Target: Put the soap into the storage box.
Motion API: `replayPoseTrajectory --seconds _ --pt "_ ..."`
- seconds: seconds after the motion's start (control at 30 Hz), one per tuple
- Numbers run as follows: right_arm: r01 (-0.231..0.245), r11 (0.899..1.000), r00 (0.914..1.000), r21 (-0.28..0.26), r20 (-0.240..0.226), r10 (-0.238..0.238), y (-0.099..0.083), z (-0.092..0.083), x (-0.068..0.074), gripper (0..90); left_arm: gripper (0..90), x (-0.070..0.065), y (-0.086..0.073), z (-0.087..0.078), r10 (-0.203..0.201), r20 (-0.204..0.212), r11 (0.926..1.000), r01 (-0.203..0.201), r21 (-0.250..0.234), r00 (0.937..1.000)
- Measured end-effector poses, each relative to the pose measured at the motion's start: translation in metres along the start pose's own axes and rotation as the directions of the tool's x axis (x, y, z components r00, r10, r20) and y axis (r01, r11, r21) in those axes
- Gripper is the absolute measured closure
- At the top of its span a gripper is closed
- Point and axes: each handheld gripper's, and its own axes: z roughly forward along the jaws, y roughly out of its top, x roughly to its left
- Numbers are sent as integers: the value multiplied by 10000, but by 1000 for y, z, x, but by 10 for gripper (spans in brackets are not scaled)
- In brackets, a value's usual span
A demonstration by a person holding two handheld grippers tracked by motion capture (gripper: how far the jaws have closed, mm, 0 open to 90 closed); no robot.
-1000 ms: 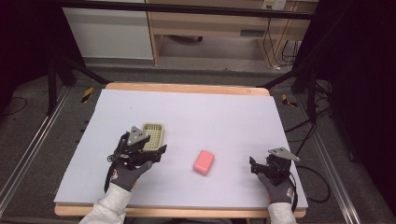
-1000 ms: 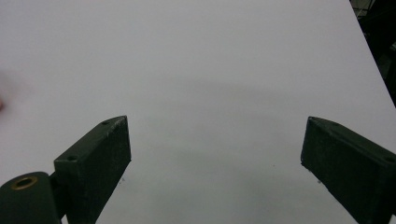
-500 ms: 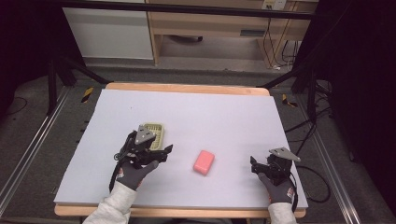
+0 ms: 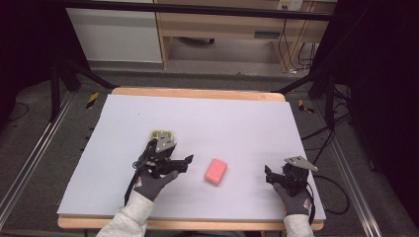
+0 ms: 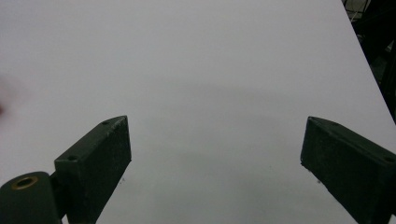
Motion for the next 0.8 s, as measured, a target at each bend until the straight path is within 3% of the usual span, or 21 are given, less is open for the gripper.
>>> replayPoseTrajectory --seconds 0.8 --pt "39 10000 10000 -34 -46 -40 0 0 0 90 238 -26 7 27 458 471 9983 -475 339 9978"
